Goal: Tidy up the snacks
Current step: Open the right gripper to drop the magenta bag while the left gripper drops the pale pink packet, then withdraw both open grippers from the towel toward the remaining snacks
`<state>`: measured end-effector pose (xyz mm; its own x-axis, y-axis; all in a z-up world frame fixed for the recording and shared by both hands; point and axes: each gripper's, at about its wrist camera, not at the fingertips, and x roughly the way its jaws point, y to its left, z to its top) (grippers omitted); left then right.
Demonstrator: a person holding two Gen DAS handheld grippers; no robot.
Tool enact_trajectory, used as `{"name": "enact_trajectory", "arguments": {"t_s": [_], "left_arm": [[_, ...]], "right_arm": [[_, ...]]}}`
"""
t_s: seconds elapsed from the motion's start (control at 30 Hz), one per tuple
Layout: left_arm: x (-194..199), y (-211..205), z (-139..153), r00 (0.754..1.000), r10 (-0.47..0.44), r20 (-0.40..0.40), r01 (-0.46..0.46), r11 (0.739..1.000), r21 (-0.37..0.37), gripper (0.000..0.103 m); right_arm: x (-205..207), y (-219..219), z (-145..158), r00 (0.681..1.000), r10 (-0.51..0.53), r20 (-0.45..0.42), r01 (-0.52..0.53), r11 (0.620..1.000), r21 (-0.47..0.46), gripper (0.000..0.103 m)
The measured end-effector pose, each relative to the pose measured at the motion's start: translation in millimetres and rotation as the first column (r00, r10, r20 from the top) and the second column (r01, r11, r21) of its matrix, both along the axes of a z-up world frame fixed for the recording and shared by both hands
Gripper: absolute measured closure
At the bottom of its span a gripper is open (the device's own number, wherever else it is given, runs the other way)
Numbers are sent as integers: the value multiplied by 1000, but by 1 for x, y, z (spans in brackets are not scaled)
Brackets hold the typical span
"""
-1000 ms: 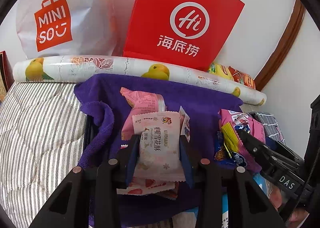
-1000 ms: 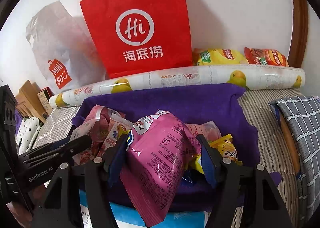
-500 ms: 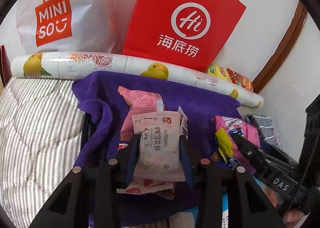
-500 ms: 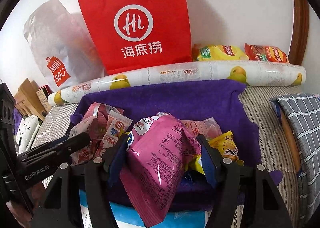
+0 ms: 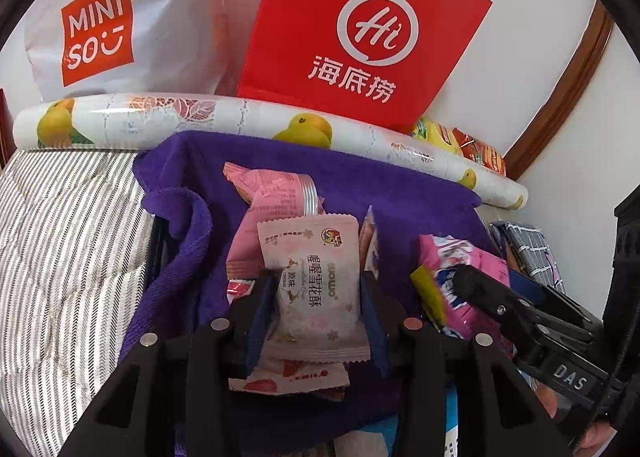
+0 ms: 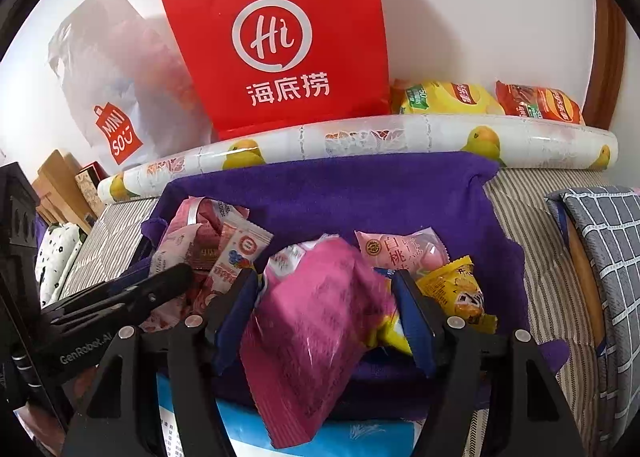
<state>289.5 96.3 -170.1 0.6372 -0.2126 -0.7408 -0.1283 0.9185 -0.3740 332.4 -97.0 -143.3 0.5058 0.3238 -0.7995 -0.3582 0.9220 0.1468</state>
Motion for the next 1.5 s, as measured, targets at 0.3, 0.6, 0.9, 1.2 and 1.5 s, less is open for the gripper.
{"name": "enact_trajectory", "arguments": {"t_s": [0.3, 0.6, 0.9, 1.2, 1.5], "left_arm": [[0, -2, 2, 1000, -11, -11, 11, 1000, 11, 40], [-9, 6, 18, 999, -6, 52, 7, 1000, -16, 31], [-19, 1, 38, 993, -22, 118, 18, 999, 32, 28], [-23, -4, 37, 991, -16, 131, 7, 998, 68, 28], [-42, -9, 34, 989, -30, 141, 14, 993, 115, 28]], "right_arm": [[-2, -4, 8, 999, -7, 36, 6, 999, 42, 21], [-6, -14, 21, 997, -28, 73, 20, 993, 113, 21], [-23, -26, 45, 991, -46, 127, 27, 988, 152, 23], [-89, -35, 62, 987, 5, 158, -18, 997, 80, 34], [-154, -53, 54, 994, -14, 112, 13, 1000, 7, 46]]}}
